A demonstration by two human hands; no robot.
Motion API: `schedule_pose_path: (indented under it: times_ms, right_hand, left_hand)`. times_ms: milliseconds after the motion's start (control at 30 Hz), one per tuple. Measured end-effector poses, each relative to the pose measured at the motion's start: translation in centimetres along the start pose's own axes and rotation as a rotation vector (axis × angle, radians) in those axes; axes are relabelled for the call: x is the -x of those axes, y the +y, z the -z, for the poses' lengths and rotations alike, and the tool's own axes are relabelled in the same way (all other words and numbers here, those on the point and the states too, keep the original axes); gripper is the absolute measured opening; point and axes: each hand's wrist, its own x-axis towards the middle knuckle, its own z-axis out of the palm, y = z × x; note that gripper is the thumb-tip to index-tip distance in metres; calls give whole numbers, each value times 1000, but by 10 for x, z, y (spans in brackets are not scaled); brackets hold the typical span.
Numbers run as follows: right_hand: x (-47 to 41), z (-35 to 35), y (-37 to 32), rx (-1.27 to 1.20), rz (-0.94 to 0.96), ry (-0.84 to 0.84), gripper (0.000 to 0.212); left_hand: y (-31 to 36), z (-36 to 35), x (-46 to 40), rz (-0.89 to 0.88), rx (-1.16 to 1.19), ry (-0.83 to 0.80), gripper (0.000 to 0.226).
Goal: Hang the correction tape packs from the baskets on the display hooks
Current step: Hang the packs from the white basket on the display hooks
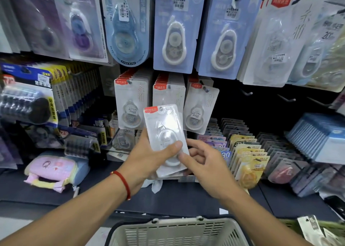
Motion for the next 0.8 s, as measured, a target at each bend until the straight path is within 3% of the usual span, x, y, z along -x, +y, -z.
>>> schedule_pose_path:
  times_ms: [200,500,800]
  right_hand:
    - [-2,11,-3,-152,-16,178,17]
    - [-4,28,-5,-127,47,335,17]
    - [-7,29,-7,-140,78,409,18]
  left_hand:
    - [-3,12,-2,32,62,-145,92]
    - [-6,19,-8,19,64,-36,91]
    - [-6,22,-8,0,73,-51,94]
